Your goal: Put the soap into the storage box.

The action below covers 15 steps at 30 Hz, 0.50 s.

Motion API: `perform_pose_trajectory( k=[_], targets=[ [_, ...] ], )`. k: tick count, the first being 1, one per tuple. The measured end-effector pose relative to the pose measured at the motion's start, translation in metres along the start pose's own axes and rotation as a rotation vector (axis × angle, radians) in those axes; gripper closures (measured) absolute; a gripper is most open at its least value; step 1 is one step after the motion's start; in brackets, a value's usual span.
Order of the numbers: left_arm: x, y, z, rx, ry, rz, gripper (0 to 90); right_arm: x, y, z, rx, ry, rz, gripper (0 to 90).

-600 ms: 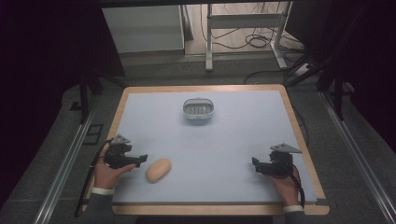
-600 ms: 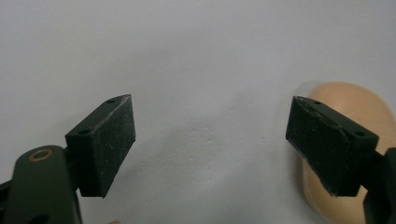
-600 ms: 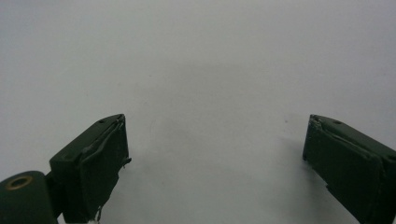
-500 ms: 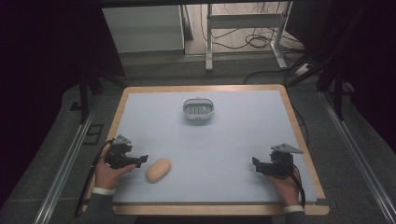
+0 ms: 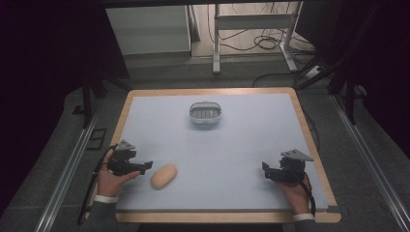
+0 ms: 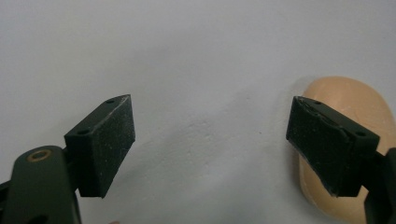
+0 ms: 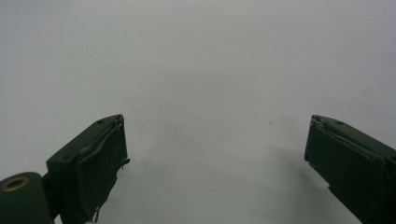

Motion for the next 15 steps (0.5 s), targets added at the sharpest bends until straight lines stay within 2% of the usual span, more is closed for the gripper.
perform_pose_trajectory(
  k=[3, 7, 15],
  targets=[
    [-0.0023, -0.0038, 0.0003, 0.000, -0.011, -0.023, 15.1, -0.0002, -0.0005, -0.0006, -0.002, 0.005, -0.005, 5.8],
    [-0.0020, -0.0033, 0.0015, -0.005, -0.010, -0.022, 15.0, -0.0004, -0.0008, -0.0020, -0.008, 0.028, -0.005, 5.8],
    [0.0009, 0.0021, -0.0019, 0.016, -0.016, -0.034, 15.4, 0.0004, 0.0014, -0.0025, -0.020, 0.029, 0.016, 5.9]
  ],
)
Point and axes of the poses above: each handheld gripper's, and its own axes: y roughly backward along the jaws, x roughly out of its top, z roughly to its right, the point moved 6 cm from there along -y, roughly forward along the jaws, and after that the axes turned 12 degrees about z, right-handed, at the moved point
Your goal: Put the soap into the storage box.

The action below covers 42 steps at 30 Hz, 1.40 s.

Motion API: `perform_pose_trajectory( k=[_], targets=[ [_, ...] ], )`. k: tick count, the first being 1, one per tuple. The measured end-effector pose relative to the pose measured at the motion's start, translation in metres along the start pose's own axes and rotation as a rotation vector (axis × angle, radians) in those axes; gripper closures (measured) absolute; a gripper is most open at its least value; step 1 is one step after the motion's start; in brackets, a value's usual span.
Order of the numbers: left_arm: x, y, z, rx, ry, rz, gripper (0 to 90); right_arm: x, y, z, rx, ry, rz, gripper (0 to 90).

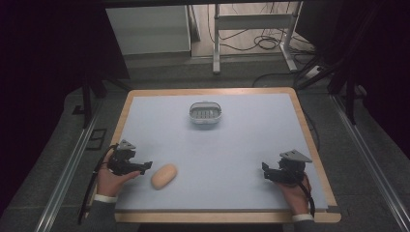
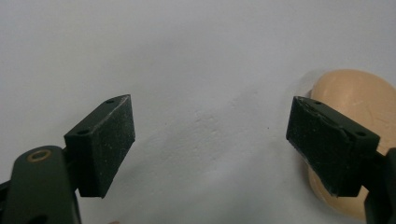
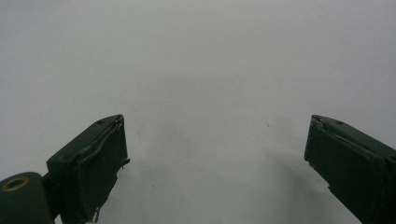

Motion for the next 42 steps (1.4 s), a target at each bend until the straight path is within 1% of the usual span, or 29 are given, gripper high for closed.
perform_pose_trajectory(
  k=[3, 4, 10, 14, 16, 21, 23, 28, 31, 33, 34, 38, 42],
  targets=[
    [0.004, 0.006, 0.003, -0.008, -0.009, -0.011, 16.0, 0.000, 0.000, 0.000, 0.003, 0.001, -0.004, 6.0],
    [0.006, 0.009, 0.005, -0.016, -0.016, -0.011, 16.5, 0.000, -0.001, 0.000, 0.004, 0.000, -0.004, 6.0],
    [0.015, 0.018, 0.014, -0.036, -0.044, -0.001, 17.2, 0.000, -0.001, -0.001, -0.004, 0.014, -0.007, 6.0],
    [0.017, 0.020, 0.019, -0.048, -0.070, -0.020, 16.7, 0.000, 0.000, 0.000, -0.009, 0.011, -0.005, 6.1],
    [0.017, 0.021, 0.021, -0.044, -0.082, -0.032, 16.5, 0.000, -0.001, 0.000, -0.007, 0.013, -0.006, 6.1],
    [0.016, 0.020, 0.030, -0.060, -0.101, -0.042, 15.8, -0.001, -0.001, 0.000, -0.008, 0.013, -0.009, 6.2],
    [0.015, 0.019, 0.034, -0.049, -0.121, -0.036, 16.3, -0.001, -0.001, 0.000, -0.006, 0.008, -0.011, 6.2],
    [0.013, 0.017, 0.041, -0.060, -0.130, -0.047, 16.7, 0.000, -0.001, -0.001, 0.000, 0.013, -0.006, 6.2],
    [0.009, 0.013, 0.050, -0.104, -0.129, -0.058, 16.2, -0.001, -0.001, 0.000, -0.001, 0.012, -0.008, 6.1],
    [0.008, 0.012, 0.055, -0.122, -0.127, -0.057, 16.3, -0.001, -0.001, 0.000, -0.001, 0.011, -0.009, 6.1],
    [0.007, 0.011, 0.059, -0.138, -0.127, -0.061, 16.2, -0.001, -0.001, 0.000, -0.001, 0.012, -0.009, 6.2],
    [0.004, 0.010, 0.066, -0.151, -0.127, -0.076, 16.3, -0.001, -0.001, 0.000, -0.001, 0.004, -0.010, 6.2],
    [0.000, 0.008, 0.070, -0.146, -0.128, -0.103, 16.7, 0.000, -0.001, 0.001, -0.005, -0.001, -0.008, 6.2]
  ],
)
Point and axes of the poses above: each handheld gripper's, and its own axes: y roughly backward along the jaws, x roughly out of its top, z roughly to its right, the point moved 6 cm from there along -y, roughly forward along the jaws, and after that the axes turned 12 degrees about z, right-handed, at the moved point
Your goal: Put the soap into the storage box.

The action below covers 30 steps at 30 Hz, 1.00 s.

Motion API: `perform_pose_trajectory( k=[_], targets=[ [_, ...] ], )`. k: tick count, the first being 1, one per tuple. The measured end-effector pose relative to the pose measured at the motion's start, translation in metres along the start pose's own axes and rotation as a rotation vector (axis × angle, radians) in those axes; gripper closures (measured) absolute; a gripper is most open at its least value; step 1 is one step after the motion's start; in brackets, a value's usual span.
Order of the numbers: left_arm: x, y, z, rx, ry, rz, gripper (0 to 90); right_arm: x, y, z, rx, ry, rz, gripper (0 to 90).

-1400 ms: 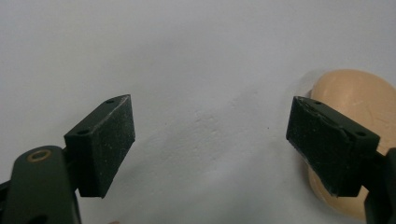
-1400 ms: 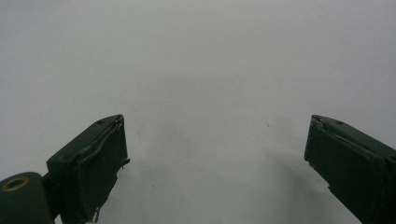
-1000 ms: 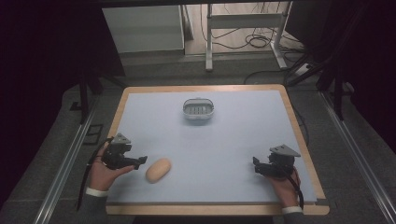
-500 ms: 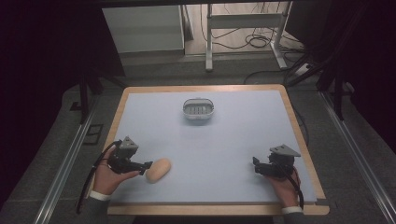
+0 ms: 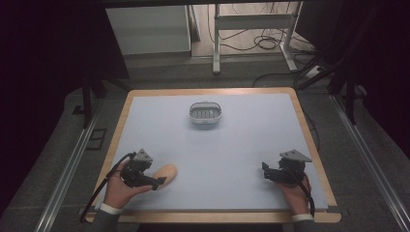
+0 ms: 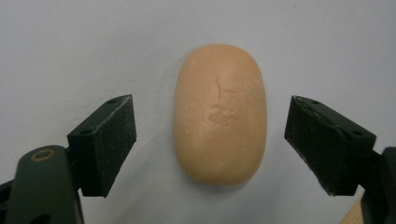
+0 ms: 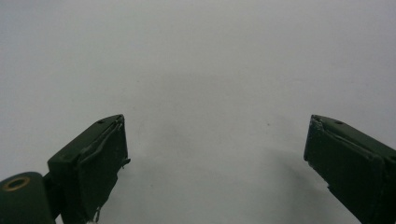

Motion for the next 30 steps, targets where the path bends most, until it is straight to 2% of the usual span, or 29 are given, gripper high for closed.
perform_pose_trajectory(
  k=[8, 12, 24, 30],
  targets=[
    [-0.002, -0.014, 0.004, -0.007, 0.013, -0.041, 17.6, 0.000, 0.000, 0.000, -0.002, 0.004, 0.002, 6.2],
    [-0.003, -0.024, 0.005, 0.005, 0.009, -0.066, 18.6, 0.000, 0.000, 0.000, -0.002, 0.000, 0.002, 6.2],
    [-0.006, -0.033, 0.008, 0.017, 0.006, -0.088, 30.9, 0.000, 0.000, 0.000, -0.005, 0.002, 0.004, 6.2],
    [-0.005, -0.032, 0.008, 0.014, -0.006, -0.100, 32.1, 0.000, 0.000, 0.000, -0.009, 0.003, 0.003, 6.2]
  ],
)
Point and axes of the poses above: each handheld gripper's, and its own axes: y roughly backward along the jaws, x roughly out of its top, z roughly to its right, the point moved 6 cm from there along -y, roughly forward along the jaws, and after that the axes turned 12 degrees about z, right-handed, at the moved point
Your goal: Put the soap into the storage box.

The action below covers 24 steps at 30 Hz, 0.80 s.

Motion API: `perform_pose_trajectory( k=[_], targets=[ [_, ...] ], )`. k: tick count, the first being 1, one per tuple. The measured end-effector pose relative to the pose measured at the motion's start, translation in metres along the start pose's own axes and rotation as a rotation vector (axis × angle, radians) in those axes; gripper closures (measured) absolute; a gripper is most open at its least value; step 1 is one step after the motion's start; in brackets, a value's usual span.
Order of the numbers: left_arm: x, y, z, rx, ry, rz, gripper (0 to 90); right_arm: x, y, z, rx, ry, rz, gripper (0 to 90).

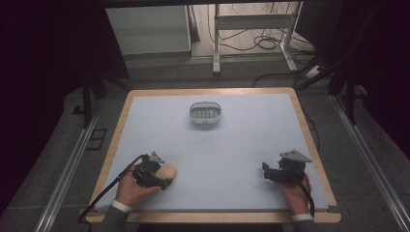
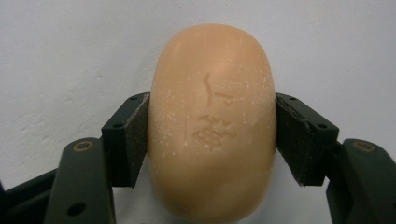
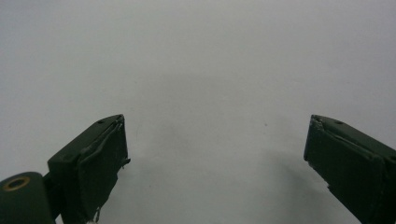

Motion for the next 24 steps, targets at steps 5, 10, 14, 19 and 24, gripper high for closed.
perform_pose_trajectory(
  k=[5, 10, 14, 19, 24],
  targets=[
    [0.001, 0.002, 0.000, -0.029, 0.008, 0.006, 32.2, 0.000, 0.000, 0.000, -0.003, 0.000, 0.004, 6.2],
    [0.011, 0.011, -0.006, -0.041, 0.019, 0.050, 32.3, 0.000, 0.000, 0.000, -0.003, 0.002, 0.001, 6.2],
    [0.016, 0.016, -0.008, -0.052, 0.015, 0.072, 32.3, 0.000, 0.000, 0.001, -0.001, -0.004, 0.004, 6.2],
    [0.018, 0.016, -0.009, -0.043, 0.014, 0.078, 32.3, 0.000, 0.000, 0.001, -0.003, -0.002, -0.002, 6.2],
    [0.022, 0.018, -0.012, -0.042, 0.004, 0.080, 32.3, 0.000, 0.000, 0.000, -0.006, -0.002, -0.004, 6.2]
  ],
)
Point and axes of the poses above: each handheld gripper's, and its own axes: y roughly backward along the jaws, x roughly out of its top, z roughly to its right, the point moved 6 cm from there along -y, roughly forward along the jaws, and after that the axes turned 12 degrees about z, right-handed, at the moved point
